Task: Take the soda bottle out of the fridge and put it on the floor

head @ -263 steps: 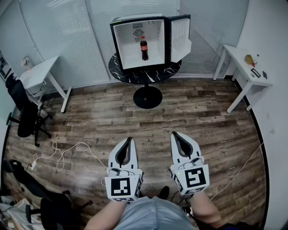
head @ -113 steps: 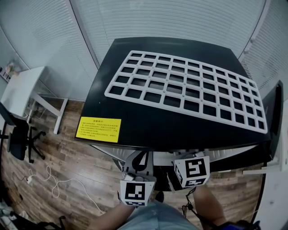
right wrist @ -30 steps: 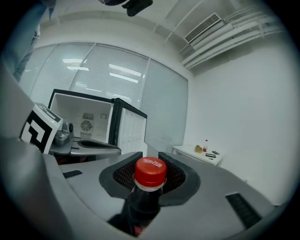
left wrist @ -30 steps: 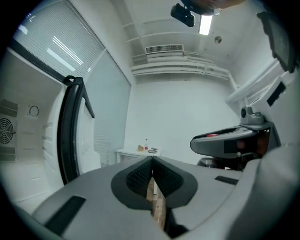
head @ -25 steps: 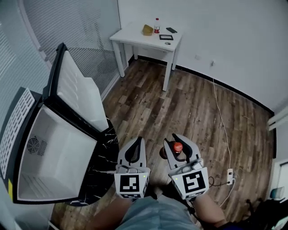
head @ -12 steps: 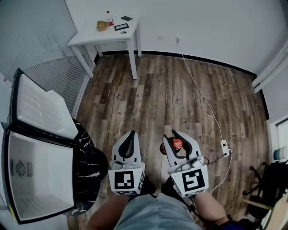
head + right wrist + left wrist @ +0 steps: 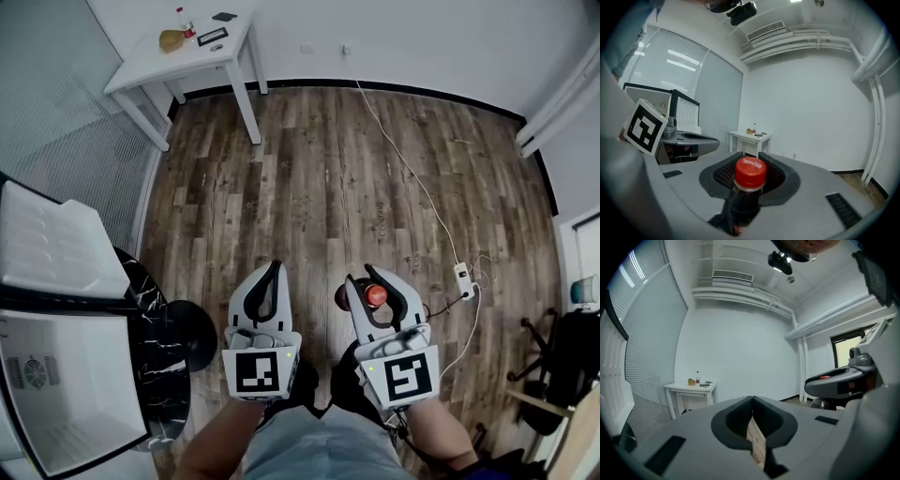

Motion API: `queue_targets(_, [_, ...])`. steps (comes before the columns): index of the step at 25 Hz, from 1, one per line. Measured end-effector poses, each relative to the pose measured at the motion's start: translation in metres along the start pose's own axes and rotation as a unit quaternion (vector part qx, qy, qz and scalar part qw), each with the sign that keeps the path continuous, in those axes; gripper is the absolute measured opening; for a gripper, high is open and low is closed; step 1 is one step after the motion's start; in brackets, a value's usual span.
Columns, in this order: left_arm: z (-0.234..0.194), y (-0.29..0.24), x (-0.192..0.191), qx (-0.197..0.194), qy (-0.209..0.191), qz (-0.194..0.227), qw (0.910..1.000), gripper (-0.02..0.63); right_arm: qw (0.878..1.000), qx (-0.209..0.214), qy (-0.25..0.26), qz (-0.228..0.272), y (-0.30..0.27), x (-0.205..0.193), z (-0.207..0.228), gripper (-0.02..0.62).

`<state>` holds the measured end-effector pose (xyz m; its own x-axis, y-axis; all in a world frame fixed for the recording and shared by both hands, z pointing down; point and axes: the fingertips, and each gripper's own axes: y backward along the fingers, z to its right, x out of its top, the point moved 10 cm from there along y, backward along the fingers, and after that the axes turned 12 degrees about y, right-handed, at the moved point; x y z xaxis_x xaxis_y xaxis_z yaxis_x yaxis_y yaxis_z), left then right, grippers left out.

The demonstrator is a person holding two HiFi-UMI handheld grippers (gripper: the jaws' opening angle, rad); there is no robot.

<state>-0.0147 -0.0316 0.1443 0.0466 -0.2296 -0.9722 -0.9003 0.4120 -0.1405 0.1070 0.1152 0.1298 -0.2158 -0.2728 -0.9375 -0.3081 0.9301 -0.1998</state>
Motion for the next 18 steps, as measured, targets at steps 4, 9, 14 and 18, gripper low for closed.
queue_targets(4, [0.009, -0.021, -0.022, -0.013, -0.001, -0.009, 0.9999, 0.016, 1.0, -0.018, -0.012, -0.018, -0.005, -0.033, 0.014, 0.117])
queue_targets(9, [0.009, -0.043, -0.066, -0.027, 0.007, -0.031, 0.9991, 0.015, 0.999, -0.026, -0.026, -0.037, -0.014, -0.081, 0.02, 0.117])
queue_targets(14, [0.01, -0.062, -0.118, -0.03, 0.015, -0.056, 0.9979, 0.015, 0.997, -0.032, -0.043, -0.052, -0.024, -0.14, 0.018, 0.117])
queue_targets(18, [0.006, -0.072, -0.154, -0.029, 0.016, -0.079, 0.9963, 0.016, 0.995, -0.031, -0.061, -0.073, -0.029, -0.182, 0.011, 0.117])
